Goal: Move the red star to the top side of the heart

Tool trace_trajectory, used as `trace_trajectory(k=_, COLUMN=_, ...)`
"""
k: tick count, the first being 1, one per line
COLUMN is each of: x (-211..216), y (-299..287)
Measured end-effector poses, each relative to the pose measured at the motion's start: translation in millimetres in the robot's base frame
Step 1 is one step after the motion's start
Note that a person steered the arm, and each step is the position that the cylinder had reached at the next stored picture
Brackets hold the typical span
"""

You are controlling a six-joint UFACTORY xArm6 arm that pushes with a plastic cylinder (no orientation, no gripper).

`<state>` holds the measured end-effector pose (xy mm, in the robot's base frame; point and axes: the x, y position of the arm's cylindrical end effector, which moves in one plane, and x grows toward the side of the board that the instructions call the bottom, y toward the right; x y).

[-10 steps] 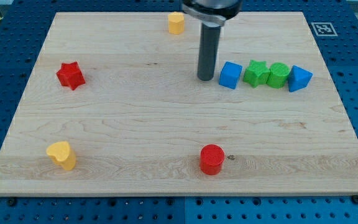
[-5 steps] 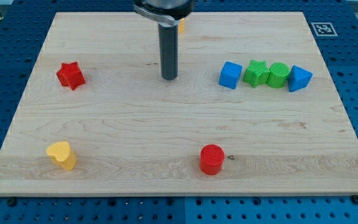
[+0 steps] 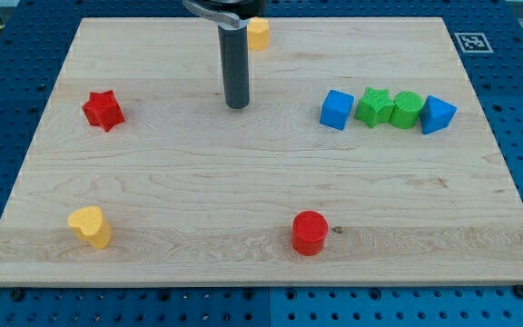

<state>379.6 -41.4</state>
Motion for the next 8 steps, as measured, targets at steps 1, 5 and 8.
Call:
trace_trajectory(k=1, x=0.0, y=-9.6)
trace_trajectory(k=5, x=-91.3, y=-140.9)
trace_trajectory(k=8, x=-37.4, y=-213.0)
